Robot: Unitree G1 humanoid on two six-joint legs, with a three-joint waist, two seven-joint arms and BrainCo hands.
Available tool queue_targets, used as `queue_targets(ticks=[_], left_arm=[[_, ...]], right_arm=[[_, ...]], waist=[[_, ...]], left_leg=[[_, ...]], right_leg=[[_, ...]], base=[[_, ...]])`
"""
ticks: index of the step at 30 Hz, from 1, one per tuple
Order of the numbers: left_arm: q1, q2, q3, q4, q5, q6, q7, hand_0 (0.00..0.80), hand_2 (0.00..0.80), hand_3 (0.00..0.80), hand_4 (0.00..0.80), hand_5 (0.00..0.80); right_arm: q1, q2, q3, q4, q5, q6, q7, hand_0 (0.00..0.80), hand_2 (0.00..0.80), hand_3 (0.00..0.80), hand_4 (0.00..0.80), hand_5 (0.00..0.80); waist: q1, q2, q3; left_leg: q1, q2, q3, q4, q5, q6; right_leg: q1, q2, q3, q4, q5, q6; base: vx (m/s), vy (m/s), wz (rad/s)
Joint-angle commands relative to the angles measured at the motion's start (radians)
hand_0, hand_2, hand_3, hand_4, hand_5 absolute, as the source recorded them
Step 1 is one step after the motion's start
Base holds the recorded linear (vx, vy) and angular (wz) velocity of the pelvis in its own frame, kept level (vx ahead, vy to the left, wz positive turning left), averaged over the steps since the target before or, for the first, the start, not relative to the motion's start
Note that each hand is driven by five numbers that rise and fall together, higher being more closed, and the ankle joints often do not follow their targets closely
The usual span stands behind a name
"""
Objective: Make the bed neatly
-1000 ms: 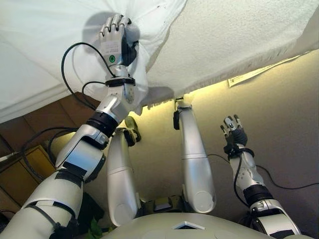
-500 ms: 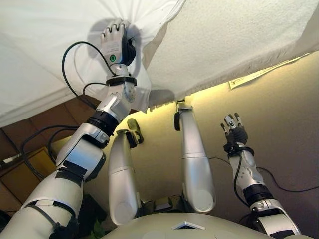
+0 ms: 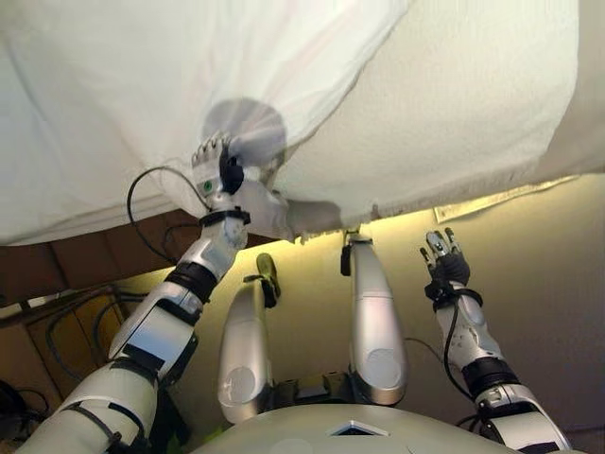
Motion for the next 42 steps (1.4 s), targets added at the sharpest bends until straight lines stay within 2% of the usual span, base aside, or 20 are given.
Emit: queue_targets(ticks=[1,9,13,15,17,19,22,23,24,25,26,34,37,39,42], left_arm=[[0.089,0.159,0.131,0.03,-0.096,-0.009,0.094,0.8,0.8,0.8,0.8,0.8],[0.301,0.203,0.308,0.073,-0.219,-0.04,0.114,0.8,0.8,0.8,0.8,0.8],[0.373,0.227,0.376,0.079,-0.249,-0.014,0.079,0.8,0.8,0.8,0.8,0.8],[0.421,0.234,0.431,0.112,-0.333,-0.006,0.049,0.8,0.8,0.8,0.8,0.8],[0.443,0.238,0.467,0.159,-0.397,-0.021,0.029,0.8,0.8,0.8,0.8,0.8],[0.467,0.236,0.517,0.215,-0.46,-0.072,0.0,0.8,0.8,0.8,0.8,0.8],[0.471,0.229,0.531,0.224,-0.465,-0.091,-0.037,0.8,0.8,0.8,0.8,0.8],[0.469,0.224,0.525,0.218,-0.459,-0.092,-0.041,0.762,0.762,0.762,0.762,0.762],[0.468,0.217,0.518,0.211,-0.45,-0.094,-0.045,0.452,0.452,0.452,0.452,0.452],[0.467,0.213,0.513,0.208,-0.444,-0.095,-0.047,0.348,0.348,0.348,0.348,0.348],[0.465,0.208,0.505,0.198,-0.437,-0.092,-0.053,0.0,0.0,0.0,0.0,0.0],[0.443,0.177,0.441,0.195,-0.456,-0.093,-0.103,0.0,0.0,0.0,0.0,0.0],[0.44,0.154,0.418,0.207,-0.448,-0.151,-0.115,0.0,0.0,0.0,0.0,0.0],[0.443,0.142,0.395,0.173,-0.406,-0.174,-0.122,0.0,0.0,0.0,0.0,0.0],[0.448,0.119,0.369,0.128,-0.441,-0.126,-0.108,0.0,0.0,0.0,0.0,0.0]], right_arm=[[0.085,-0.005,-0.027,0.021,-0.023,-0.053,0.026,0.0,0.0,0.0,0.0,0.0],[0.14,0.021,-0.076,0.067,-0.027,-0.05,0.071,0.0,0.0,0.0,0.0,0.0],[0.16,0.025,-0.095,0.083,-0.032,-0.049,0.09,0.0,0.0,0.0,0.0,0.0],[0.176,0.029,-0.107,0.081,-0.043,-0.048,0.093,0.0,0.0,0.0,0.0,0.0],[0.175,0.027,-0.112,0.091,-0.046,-0.046,0.099,0.0,0.0,0.0,0.0,0.0],[0.174,0.023,-0.114,0.1,-0.053,-0.039,0.102,0.0,0.0,0.0,0.0,0.0],[0.176,0.024,-0.116,0.111,-0.051,-0.036,0.107,0.0,0.0,0.0,0.0,0.0],[0.176,0.026,-0.116,0.11,-0.049,-0.034,0.103,0.0,0.0,0.0,0.0,0.0],[0.177,0.029,-0.116,0.108,-0.048,-0.033,0.099,0.0,0.0,0.0,0.0,0.0],[0.178,0.03,-0.116,0.108,-0.048,-0.034,0.098,0.0,0.0,0.0,0.0,0.0],[0.179,0.033,-0.116,0.109,-0.049,-0.036,0.098,0.0,0.0,0.0,0.0,0.0],[0.181,0.035,-0.122,0.098,-0.062,-0.035,0.096,0.0,0.0,0.0,0.0,0.0],[0.176,0.036,-0.12,0.084,-0.068,-0.026,0.093,0.0,0.0,0.0,0.0,0.0],[0.179,0.04,-0.119,0.065,-0.076,-0.014,0.081,0.0,0.0,0.0,0.0,0.0],[0.186,0.041,-0.12,0.054,-0.081,-0.013,0.08,0.0,0.0,0.0,0.0,0.0]], waist=[[0.049,-0.01,-0.056],[0.113,-0.019,-0.135],[0.136,-0.02,-0.166],[0.146,-0.018,-0.182],[0.149,-0.018,-0.195],[0.152,-0.016,-0.211],[0.159,-0.013,-0.221],[0.161,-0.012,-0.222],[0.163,-0.011,-0.221],[0.164,-0.011,-0.221],[0.166,-0.01,-0.221],[0.156,-0.012,-0.221],[0.148,-0.013,-0.22],[0.147,-0.011,-0.218],[0.151,-0.008,-0.213]], left_leg=[[-0.027,0.038,-0.007,-0.154,0.23,0.022],[0.081,0.024,-0.038,-0.228,0.224,0.022],[0.12,0.02,-0.05,-0.251,0.221,0.024],[0.153,0.017,-0.058,-0.268,0.218,0.025],[0.166,0.018,-0.061,-0.282,0.221,0.024],[0.185,0.02,-0.064,-0.296,0.221,0.022],[0.191,0.019,-0.072,-0.303,0.22,0.02],[0.192,0.019,-0.075,-0.304,0.22,0.019],[0.193,0.018,-0.078,-0.306,0.22,0.019],[0.194,0.018,-0.079,-0.306,0.22,0.019],[0.195,0.017,-0.081,-0.307,0.219,0.02],[0.2,0.025,-0.07,-0.311,0.223,0.016],[0.201,0.029,-0.066,-0.312,0.226,0.014],[0.197,0.03,-0.065,-0.309,0.226,0.014],[0.189,0.029,-0.066,-0.302,0.227,0.015]], right_leg=[[0.093,-0.074,0.012,-0.061,0.026,0.1],[0.233,-0.097,-0.034,-0.149,0.035,0.103],[0.283,-0.102,-0.049,-0.176,0.035,0.106],[0.32,-0.104,-0.059,-0.194,0.033,0.108],[0.339,-0.104,-0.065,-0.214,0.037,0.109],[0.364,-0.099,-0.07,-0.235,0.033,0.109],[0.379,-0.097,-0.077,-0.247,0.03,0.112],[0.382,-0.097,-0.079,-0.249,0.03,0.113],[0.386,-0.096,-0.081,-0.251,0.031,0.114],[0.387,-0.095,-0.082,-0.252,0.031,0.114],[0.39,-0.096,-0.084,-0.254,0.033,0.115],[0.406,-0.091,-0.087,-0.275,0.041,0.123],[0.408,-0.088,-0.084,-0.282,0.045,0.122],[0.403,-0.089,-0.081,-0.277,0.045,0.123],[0.396,-0.092,-0.082,-0.269,0.046,0.126]], base=[[0.088,0.058,0.16],[0.119,0.029,0.13],[0.104,0.016,0.07],[0.133,0.029,0.14],[0.103,0.038,0.07],[0.094,0.038,0.01],[0.054,0.004,0.02],[0.015,-0.018,0.07],[0.011,-0.019,0.1],[0.01,-0.019,0.1],[0.012,-0.016,0.08],[0.002,-0.004,0.02],[0.0,0.0,0.0],[0.0,0.0,0.0],[0.0,0.0,0.0]])
